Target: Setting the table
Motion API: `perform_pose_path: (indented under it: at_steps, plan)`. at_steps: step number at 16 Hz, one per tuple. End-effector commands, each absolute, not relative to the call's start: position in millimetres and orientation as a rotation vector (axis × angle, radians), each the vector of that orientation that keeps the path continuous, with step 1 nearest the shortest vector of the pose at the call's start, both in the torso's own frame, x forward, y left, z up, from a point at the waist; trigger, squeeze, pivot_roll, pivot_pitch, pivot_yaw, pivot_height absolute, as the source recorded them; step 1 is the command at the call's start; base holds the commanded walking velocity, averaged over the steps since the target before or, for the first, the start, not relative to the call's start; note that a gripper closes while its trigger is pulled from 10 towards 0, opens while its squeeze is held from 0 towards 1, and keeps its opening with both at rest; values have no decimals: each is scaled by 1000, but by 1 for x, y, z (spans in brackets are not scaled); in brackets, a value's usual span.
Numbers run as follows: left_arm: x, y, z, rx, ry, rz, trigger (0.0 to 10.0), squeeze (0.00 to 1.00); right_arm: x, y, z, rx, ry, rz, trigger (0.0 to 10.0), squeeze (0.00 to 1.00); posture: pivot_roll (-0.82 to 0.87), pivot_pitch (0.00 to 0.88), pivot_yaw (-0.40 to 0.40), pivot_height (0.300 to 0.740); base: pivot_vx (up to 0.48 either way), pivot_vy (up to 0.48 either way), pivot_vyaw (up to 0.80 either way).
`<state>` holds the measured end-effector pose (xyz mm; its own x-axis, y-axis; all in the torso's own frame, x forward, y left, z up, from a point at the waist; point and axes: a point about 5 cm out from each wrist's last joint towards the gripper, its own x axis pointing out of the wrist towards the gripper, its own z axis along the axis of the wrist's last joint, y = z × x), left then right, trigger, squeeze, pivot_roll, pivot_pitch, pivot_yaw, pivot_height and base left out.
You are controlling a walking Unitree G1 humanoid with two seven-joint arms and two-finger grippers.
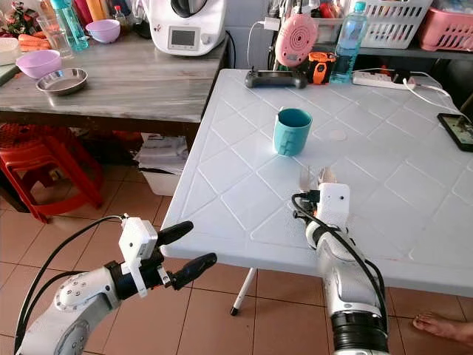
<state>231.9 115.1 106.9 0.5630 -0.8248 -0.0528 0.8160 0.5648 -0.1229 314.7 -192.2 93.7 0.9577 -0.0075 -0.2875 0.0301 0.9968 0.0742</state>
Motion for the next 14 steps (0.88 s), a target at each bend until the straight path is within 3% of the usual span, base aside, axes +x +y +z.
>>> perform_pose_path:
  at_steps: [1,9,14]
  plan:
    - [231,113,110,-79,106,-992,10000,0,308,-184,77,115,372,2,0,0,-25,63,29,740,0,0,0]
    - [230,112,108,-85,112,-993,10000,0,309,-177,80,145,363,13,0,0,-27,69,28,740,0,0,0]
    - [246,118,111,-32,50,-858,10000,0,317,-170,128,135,142,15,0,0,-34,67,26,740,0,0,0]
